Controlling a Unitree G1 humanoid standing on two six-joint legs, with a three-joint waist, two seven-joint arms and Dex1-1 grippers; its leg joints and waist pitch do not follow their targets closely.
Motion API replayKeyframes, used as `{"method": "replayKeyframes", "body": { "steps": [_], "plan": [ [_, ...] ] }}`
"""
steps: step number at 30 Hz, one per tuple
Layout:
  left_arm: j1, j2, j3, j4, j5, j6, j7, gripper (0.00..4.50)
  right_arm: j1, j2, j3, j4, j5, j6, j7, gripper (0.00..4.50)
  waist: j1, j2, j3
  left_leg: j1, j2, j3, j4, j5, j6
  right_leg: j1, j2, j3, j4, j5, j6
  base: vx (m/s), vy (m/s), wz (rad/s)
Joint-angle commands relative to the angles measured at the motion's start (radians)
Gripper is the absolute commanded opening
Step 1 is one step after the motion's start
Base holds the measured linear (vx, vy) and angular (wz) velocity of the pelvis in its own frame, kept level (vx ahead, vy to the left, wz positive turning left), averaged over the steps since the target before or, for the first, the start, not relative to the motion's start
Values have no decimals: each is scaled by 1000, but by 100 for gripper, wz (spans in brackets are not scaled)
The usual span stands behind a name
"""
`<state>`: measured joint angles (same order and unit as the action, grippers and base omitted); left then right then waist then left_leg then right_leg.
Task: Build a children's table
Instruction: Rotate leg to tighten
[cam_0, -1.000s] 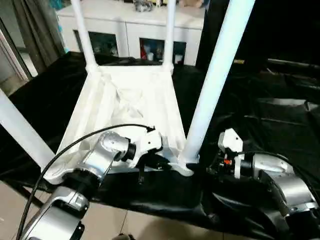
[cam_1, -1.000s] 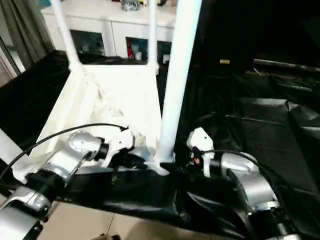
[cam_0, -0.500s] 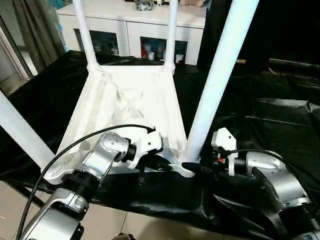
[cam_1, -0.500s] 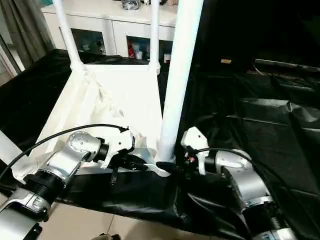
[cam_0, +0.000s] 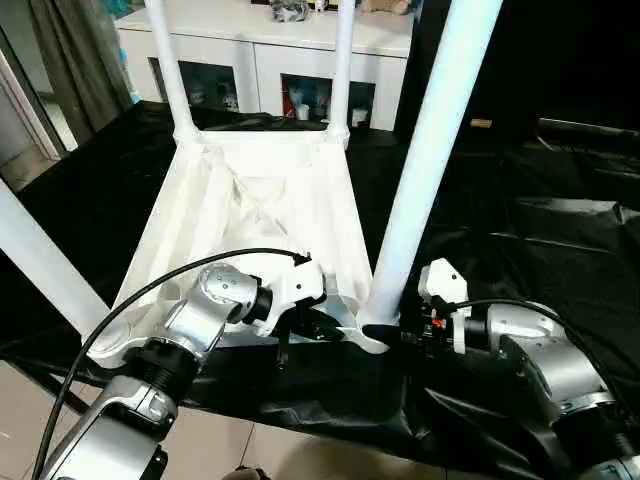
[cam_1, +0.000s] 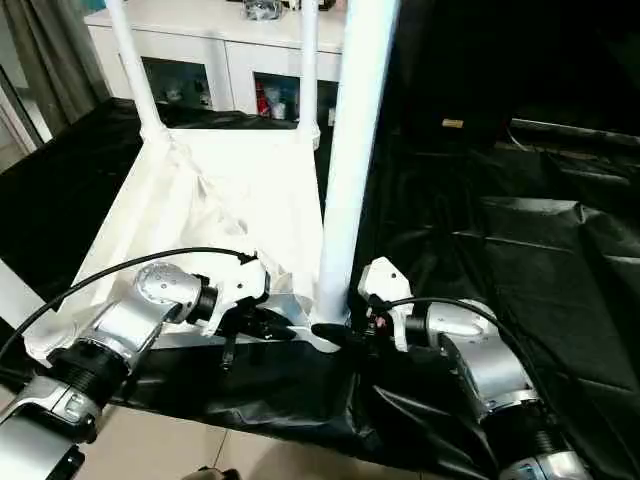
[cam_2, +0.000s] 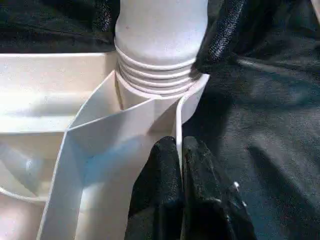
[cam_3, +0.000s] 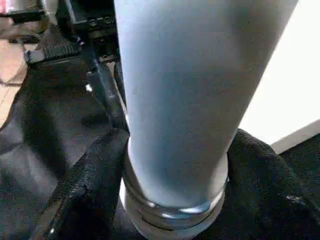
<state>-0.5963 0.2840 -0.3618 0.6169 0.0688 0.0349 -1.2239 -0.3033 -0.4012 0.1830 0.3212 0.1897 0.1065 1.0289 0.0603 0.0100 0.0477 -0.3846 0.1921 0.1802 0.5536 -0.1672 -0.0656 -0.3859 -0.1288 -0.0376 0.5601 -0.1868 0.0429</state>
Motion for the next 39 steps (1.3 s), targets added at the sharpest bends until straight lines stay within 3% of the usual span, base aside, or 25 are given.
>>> {"method": "replayKeyframes", "body": {
  "steps": [1,5,6,7,8,9,10,11,12,13,14,15,16,17,18,19,20,22,23,26,27,29,30,33,39],
  "plan": [
    [-16,-54,1,55,7,24,84,0,-11,43,-43,43,-9,20,-134,269,-5,-17,-49,26,24,-10,-73,-444,-7,7,-17,3,-86,-552,-141,0,0,0],
    [-71,-138,-3,161,60,31,258,0,-8,141,-64,72,-58,69,-360,269,-17,-19,-44,28,18,-15,-71,-486,-26,3,-14,-9,-99,-630,-106,0,0,0],
    [-93,-173,-4,199,75,35,325,0,-10,180,-69,70,-78,85,-445,269,-23,-19,-40,32,13,-18,-67,-514,-34,-1,-13,-19,-112,-687,-82,0,0,0],
    [-95,-176,-4,202,76,35,329,0,-11,183,-70,70,-80,86,-452,269,-31,-18,-40,42,10,-24,-60,-550,-38,-2,-14,-36,-127,-735,-58,0,0,0],
    [-110,-205,-1,229,78,41,370,0,-15,213,-72,73,-100,99,-519,269,-41,-6,-34,52,12,-30,-62,-604,-35,0,-9,-60,-145,-738,-48,-57,19,-7],
    [-122,-227,2,248,81,42,405,0,-18,235,-70,69,-104,108,-545,269,-58,14,-22,47,28,-40,-97,-735,-39,29,19,-110,-145,-659,-35,-51,29,-9],
    [-135,-250,5,266,82,43,439,0,-21,258,-63,64,-112,115,-570,269,-41,40,-22,4,52,-38,-154,-823,-55,82,30,-112,-54,-530,-67,-51,29,-9],
    [-143,-264,6,277,84,42,457,0,-24,270,-55,62,-118,115,-576,269,53,58,-15,-115,21,61,-229,-994,-134,152,72,-144,127,-235,-105,-111,71,-2],
    [-154,-284,8,292,87,39,480,0,-27,287,-43,59,-128,112,-582,269,73,8,-53,-67,29,89,-218,-743,-111,148,60,-40,183,-392,-67,-92,-23,15],
    [-158,-289,6,297,92,31,482,0,-29,285,-28,57,-141,94,-573,269,45,-47,-69,43,41,65,-89,-526,-100,53,-6,18,88,-754,10,-92,-23,15],
    [-165,-293,6,310,97,20,485,0,-29,285,-23,56,-147,83,-571,269,26,-83,-37,80,-27,-25,142,-111,15,-73,-78,71,-132,-1207,-20,79,-202,19],
    [-172,-298,6,324,103,7,488,0,-29,285,-18,54,-153,69,-569,269,60,-39,-54,9,-51,-63,109,-12,50,27,-77,135,-107,-1084,-58,163,-110,-17],
    [-179,-300,8,335,105,-13,477,0,-28,286,-35,53,-134,59,-564,302,51,-62,-26,-69,-42,-65,61,35,30,89,-61,50,-59,-789,-82,163,-110,-17],
    [-179,-299,8,335,105,-15,476,0,-27,286,-37,53,-133,59,-564,321,64,-38,-35,-42,-15,-65,2,30,11,79,-25,42,-33,-596,-111,123,34,-16],
    [-177,-290,5,333,102,-33,446,0,-26,280,-62,49,-102,61,-549,321,42,-7,-68,52,35,-59,-19,-59,64,29,14,43,13,-48,-214,9,10,25],
    [-173,-280,1,327,101,-48,422,0,-24,270,-69,45,-88,61,-529,338,40,2,-67,40,33,-53,-22,-77,80,41,6,40,14,28,-250,9,10,25],
    [-169,-270,-2,322,98,-55,403,0,-22,253,-67,37,-89,60,-507,345,33,5,-65,17,34,-48,-35,-113,88,63,-4,31,10,67,-275,0,0,0],
    [-159,-237,-10,307,91,-95,338,0,-12,199,-57,12,-91,57,-428,363,34,-3,-62,22,32,-40,-35,-192,82,64,-8,31,-4,10,-275,0,0,0],
    [-153,-227,-11,299,86,-99,313,0,-7,183,-55,4,-89,52,-402,370,35,-1,-63,19,31,-38,-38,-192,86,71,-11,30,-9,-19,-264,0,0,0],
    [-133,-188,-12,267,71,-127,213,0,12,123,-47,-31,-81,35,-297,370,36,-5,-60,15,32,-34,-40,-186,91,69,-14,32,-15,-45,-249,0,0,0],
    [-127,-172,-12,256,66,-129,177,0,21,99,-43,-46,-73,27,-255,370,38,1,-62,18,35,-32,-40,-188,89,65,-16,35,-15,-54,-247,0,0,0],
    [-115,-135,-16,232,54,-142,110,0,38,48,-40,-78,-47,23,-175,370,43,0,-64,18,39,-31,-39,-173,94,66,-16,34,-13,-23,-249,0,0,0],
    [-110,-120,-14,219,43,-138,79,0,43,28,-41,-91,-34,26,-143,370,44,-5,-65,15,40,-29,-37,-157,102,68,-16,32,-8,7,-252,0,0,0],
    [-83,-78,-4,156,-10,-116,-57,0,54,-35,-37,-129,3,32,-34,370,51,-2,-68,17,43,-23,-34,-134,119,64,-14,28,-1,68,-266,0,0,0],
    [-73,-57,-1,129,-26,-95,-114,0,53,-69,-9,-121,-29,5,14,370,58,-2,-69,17,43,-17,-30,-114,127,61,-15,25,5,117,-277,0,0,0]
  ]
}}
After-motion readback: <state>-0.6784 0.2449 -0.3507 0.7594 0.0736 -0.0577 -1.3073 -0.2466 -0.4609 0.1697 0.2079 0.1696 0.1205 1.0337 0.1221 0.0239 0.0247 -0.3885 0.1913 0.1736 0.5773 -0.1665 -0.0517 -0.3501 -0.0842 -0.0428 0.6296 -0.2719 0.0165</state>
